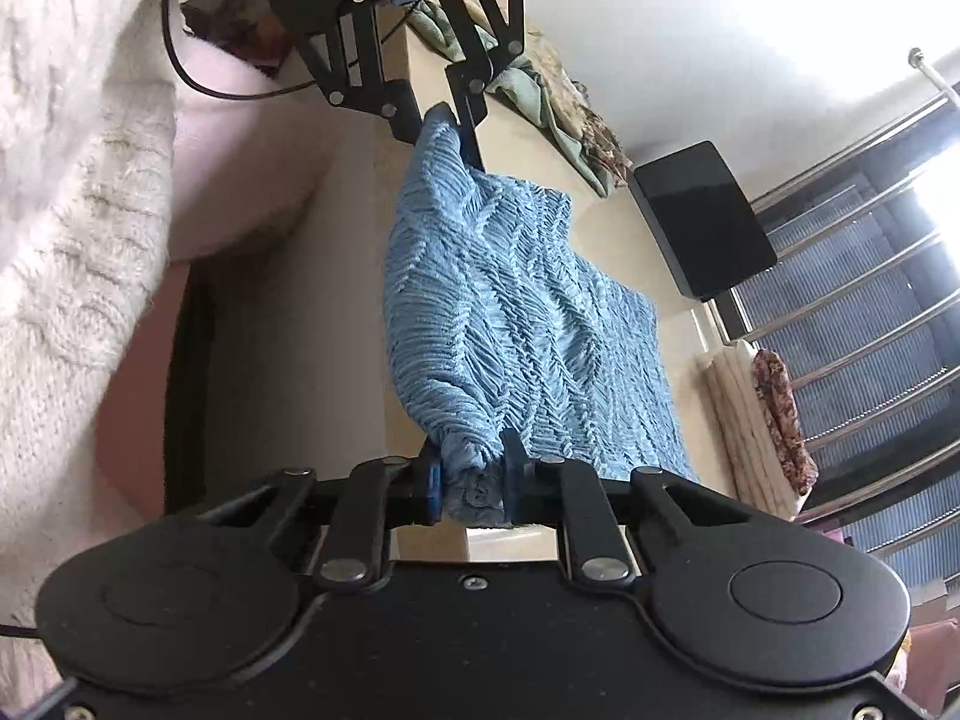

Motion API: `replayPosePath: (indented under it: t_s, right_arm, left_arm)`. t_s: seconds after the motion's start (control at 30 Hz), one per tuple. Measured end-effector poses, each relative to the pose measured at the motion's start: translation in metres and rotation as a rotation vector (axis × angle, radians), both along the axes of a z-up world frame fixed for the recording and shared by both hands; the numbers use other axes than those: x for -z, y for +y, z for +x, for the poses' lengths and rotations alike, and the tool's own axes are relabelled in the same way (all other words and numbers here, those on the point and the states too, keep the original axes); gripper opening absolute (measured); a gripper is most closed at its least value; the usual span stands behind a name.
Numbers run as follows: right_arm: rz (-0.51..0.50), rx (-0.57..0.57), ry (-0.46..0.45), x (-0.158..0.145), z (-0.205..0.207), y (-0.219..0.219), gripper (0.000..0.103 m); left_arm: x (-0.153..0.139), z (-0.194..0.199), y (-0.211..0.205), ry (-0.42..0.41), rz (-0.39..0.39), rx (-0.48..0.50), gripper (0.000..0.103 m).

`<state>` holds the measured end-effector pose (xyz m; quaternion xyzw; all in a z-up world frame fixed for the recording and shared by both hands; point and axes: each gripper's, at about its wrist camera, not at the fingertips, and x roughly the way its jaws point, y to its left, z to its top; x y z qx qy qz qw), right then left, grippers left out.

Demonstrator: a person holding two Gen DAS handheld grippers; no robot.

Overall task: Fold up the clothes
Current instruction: 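Lift the garment edge with both grippers and fold it over again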

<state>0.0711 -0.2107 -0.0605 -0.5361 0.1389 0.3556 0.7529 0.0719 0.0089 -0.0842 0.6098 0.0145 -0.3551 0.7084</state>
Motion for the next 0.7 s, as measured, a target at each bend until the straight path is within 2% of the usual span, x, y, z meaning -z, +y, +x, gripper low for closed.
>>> replayPosePath:
  t_s: [0.17,0.33,0.43,0.47,0.57,0.7]
  right_arm:
    - [0.003,-0.008,-0.049,0.006,-0.007,-0.002,0.022]
    - [-0.010,-0.020,-0.106,0.010,-0.011,-0.001,0.028]
    - [-0.018,-0.027,-0.111,0.009,-0.014,0.002,0.027]
    - [-0.020,-0.023,-0.098,0.008,-0.014,0.002,0.020]
    - [-0.013,-0.006,-0.047,0.005,-0.010,0.001,0.019]
    - [0.057,0.033,0.057,-0.014,0.000,0.000,0.016]
  left_arm:
    - [0.010,-0.008,0.001,-0.092,0.005,0.030,0.032]
    - [0.012,-0.008,0.003,-0.108,0.001,0.051,0.032]
    - [0.011,-0.005,0.001,-0.062,0.027,0.058,0.016]
    - [0.011,-0.004,0.001,-0.057,0.035,0.063,0.015]
    - [0.006,0.000,-0.001,-0.017,0.043,0.056,0.015]
    - [-0.017,0.011,-0.003,0.151,0.000,-0.019,0.014]
